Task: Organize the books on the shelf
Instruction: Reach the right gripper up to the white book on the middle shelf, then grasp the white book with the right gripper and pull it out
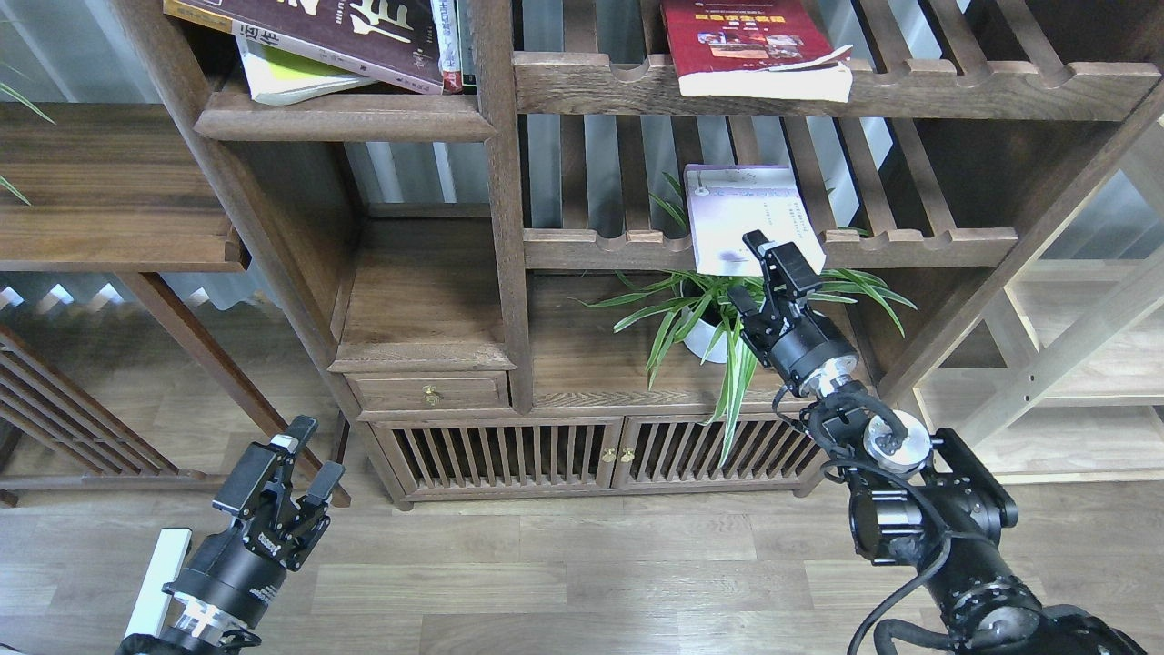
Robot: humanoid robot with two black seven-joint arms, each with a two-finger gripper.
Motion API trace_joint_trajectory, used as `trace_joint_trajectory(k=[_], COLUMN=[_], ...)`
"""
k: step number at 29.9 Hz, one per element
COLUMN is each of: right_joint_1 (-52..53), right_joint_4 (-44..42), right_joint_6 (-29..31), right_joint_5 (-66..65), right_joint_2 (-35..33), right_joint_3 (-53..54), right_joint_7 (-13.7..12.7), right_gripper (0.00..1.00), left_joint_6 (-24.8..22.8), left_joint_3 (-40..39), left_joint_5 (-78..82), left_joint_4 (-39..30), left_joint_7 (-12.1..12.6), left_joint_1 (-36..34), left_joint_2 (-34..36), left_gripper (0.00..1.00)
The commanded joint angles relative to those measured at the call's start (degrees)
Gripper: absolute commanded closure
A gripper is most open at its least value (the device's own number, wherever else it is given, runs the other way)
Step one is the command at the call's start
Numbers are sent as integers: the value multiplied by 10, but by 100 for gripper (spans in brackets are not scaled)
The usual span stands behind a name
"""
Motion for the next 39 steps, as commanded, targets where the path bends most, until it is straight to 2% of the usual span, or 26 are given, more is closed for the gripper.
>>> trace_joint_trajectory(k=[1,7,12,14,16,20,25,33,39], right_joint_1=[6,26,41,45,48,49,52,88,100], right_joint_4=[-11,-34,-41,-46,-52,-57,-59,-104,-130], right_joint_6=[0,0,-4,-4,-5,-5,-17,-31,-31], right_joint_5=[0,0,-1,-1,0,0,0,0,2], right_joint_2=[0,0,0,0,0,0,0,0,0], right_joint_3=[0,0,-2,-2,-2,-1,-9,-3,3], right_joint_7=[1,6,32,35,33,30,30,35,38], right_gripper=[1,1,1,3,7,25,35,37,45], left_joint_6=[0,0,0,0,0,0,0,0,0], left_joint_3=[-2,-3,-4,-4,-4,-6,-7,-7,-7], left_joint_5=[0,0,0,0,0,0,0,0,0], left_joint_4=[0,0,0,0,0,0,0,0,0], left_joint_7=[0,0,0,0,0,0,0,0,0], left_joint_1=[3,4,8,8,8,8,8,8,8], left_joint_2=[0,0,1,1,3,3,4,8,8], left_gripper=[2,2,2,2,2,2,2,2,2])
